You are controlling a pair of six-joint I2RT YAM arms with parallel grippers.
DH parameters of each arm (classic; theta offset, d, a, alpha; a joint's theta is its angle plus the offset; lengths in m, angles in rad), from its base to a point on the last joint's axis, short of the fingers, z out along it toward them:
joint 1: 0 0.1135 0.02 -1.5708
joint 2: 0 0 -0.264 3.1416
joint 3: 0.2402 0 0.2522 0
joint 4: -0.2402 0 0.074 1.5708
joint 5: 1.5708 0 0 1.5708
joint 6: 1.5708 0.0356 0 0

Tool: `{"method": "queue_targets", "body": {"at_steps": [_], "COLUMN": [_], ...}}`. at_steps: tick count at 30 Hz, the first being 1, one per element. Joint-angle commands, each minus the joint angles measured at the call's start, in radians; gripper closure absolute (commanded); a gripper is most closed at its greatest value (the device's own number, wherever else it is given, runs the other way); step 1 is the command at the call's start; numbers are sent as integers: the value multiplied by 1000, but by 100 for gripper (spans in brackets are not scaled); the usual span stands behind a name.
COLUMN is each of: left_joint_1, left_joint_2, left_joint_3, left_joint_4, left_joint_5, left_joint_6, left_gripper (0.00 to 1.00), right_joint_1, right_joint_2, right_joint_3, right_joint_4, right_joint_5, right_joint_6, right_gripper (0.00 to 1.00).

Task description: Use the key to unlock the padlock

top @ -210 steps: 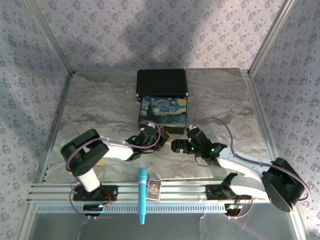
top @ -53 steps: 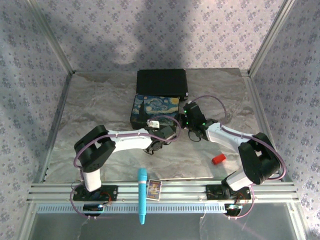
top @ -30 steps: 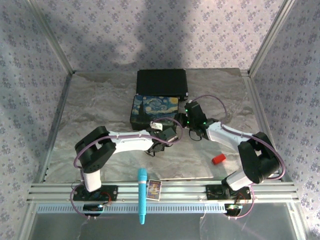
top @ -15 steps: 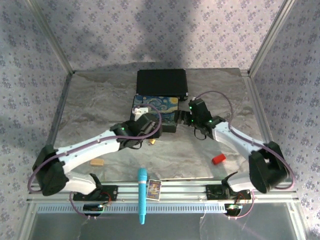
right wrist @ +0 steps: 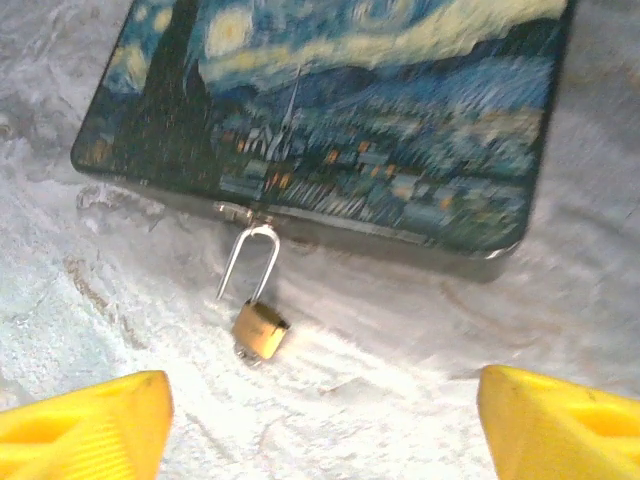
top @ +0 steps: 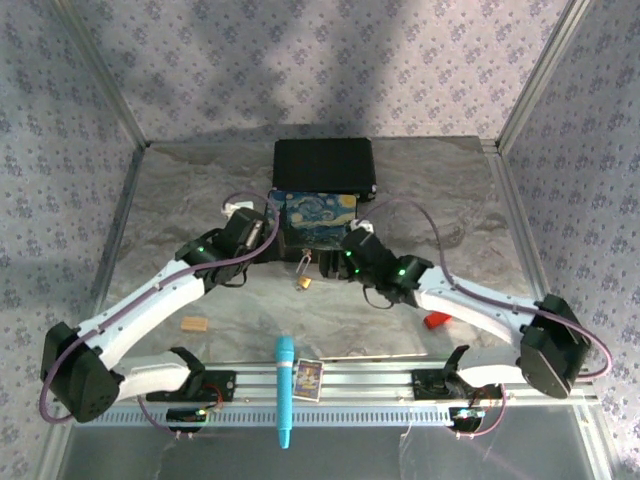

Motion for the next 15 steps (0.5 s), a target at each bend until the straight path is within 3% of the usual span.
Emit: {"method": "queue_targets", "body": {"at_steps": [1,6,15], "left_joint_1": [16,37,37], "left_joint_2": [-52,-57,-49], "left_joint_3": [-18,-35,-98], "left_joint_4": [-10,10,69], "left_joint_5": [-13,40,108], "left_joint_6": [42,23,-41], "left_gripper": [0,0,0], "right_joint_1": [44,99,113], "right_joint_2": [103,276,472], "right_joint_3": [11,97,192], "right_joint_4": [26,91,130], "right_joint_5": [73,39,6], "right_joint_6": [84,49,53], "right_gripper": [22,28,39]}}
